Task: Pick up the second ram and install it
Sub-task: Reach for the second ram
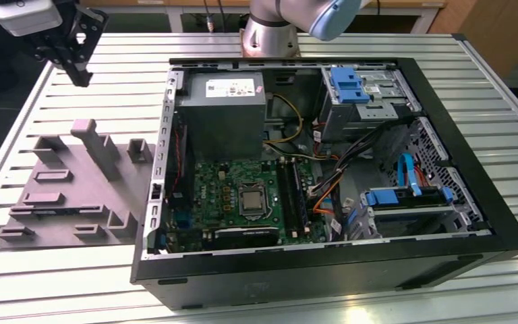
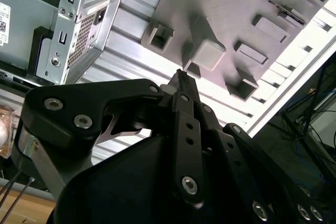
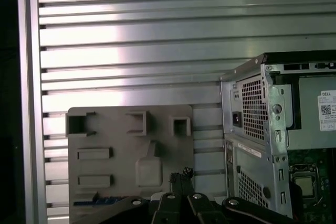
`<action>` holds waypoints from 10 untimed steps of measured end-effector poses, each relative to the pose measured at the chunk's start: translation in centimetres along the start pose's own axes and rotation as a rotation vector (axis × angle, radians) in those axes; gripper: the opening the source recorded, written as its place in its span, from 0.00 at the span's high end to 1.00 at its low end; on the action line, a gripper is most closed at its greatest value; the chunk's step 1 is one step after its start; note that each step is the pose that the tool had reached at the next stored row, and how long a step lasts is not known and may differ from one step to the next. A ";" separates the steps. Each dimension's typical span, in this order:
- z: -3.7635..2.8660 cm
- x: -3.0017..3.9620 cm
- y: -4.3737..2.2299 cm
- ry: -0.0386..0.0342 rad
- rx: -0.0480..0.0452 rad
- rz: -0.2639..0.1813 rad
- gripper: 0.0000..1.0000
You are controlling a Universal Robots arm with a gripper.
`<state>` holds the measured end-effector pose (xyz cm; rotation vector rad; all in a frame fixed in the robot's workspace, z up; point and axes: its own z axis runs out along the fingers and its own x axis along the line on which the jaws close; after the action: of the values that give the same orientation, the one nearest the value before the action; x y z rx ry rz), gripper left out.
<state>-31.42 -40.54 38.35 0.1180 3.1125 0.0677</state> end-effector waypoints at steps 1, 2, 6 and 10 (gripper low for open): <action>0.01 0.02 -0.03 0.0000 0.0000 0.000 0.89; 0.02 0.03 -0.07 0.0000 -0.0001 0.000 0.89; 0.05 0.10 -0.20 -0.0001 0.0000 0.000 0.89; 0.08 0.17 -0.30 0.0000 0.0000 0.000 0.89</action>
<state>-31.61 -40.83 38.25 0.1180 3.1125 0.0677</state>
